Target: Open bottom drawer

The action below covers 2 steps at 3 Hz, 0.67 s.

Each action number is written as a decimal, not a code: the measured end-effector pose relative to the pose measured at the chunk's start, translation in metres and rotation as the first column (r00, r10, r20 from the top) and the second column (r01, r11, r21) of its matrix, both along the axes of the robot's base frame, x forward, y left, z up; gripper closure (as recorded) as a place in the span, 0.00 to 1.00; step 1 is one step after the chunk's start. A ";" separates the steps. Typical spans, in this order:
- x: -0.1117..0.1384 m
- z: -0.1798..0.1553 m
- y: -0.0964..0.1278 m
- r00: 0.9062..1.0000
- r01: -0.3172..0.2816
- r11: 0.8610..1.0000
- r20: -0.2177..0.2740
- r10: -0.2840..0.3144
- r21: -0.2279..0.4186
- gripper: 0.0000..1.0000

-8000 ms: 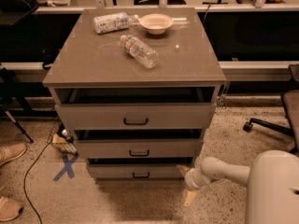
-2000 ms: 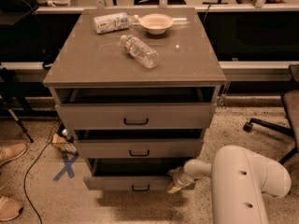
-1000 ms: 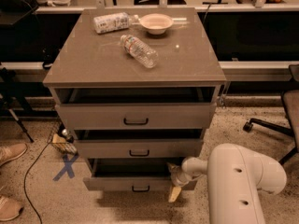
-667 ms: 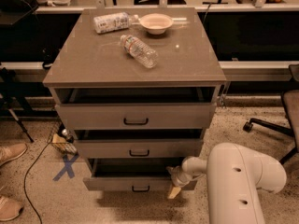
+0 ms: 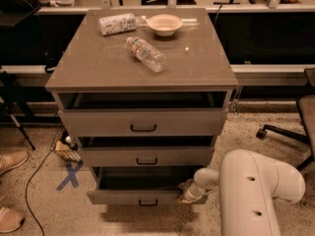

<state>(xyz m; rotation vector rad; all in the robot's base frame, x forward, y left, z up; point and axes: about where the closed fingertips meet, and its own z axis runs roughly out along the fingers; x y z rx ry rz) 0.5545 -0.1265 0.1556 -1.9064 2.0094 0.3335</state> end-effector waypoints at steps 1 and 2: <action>-0.003 0.001 -0.003 1.000 0.009 1.000 -0.006 -0.009 -0.006 0.89; -0.003 0.001 -0.003 1.000 0.010 1.000 -0.006 -0.010 -0.006 1.00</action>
Offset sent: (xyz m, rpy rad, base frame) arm -0.1279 -0.0346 0.0092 -0.0172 0.1349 -0.2238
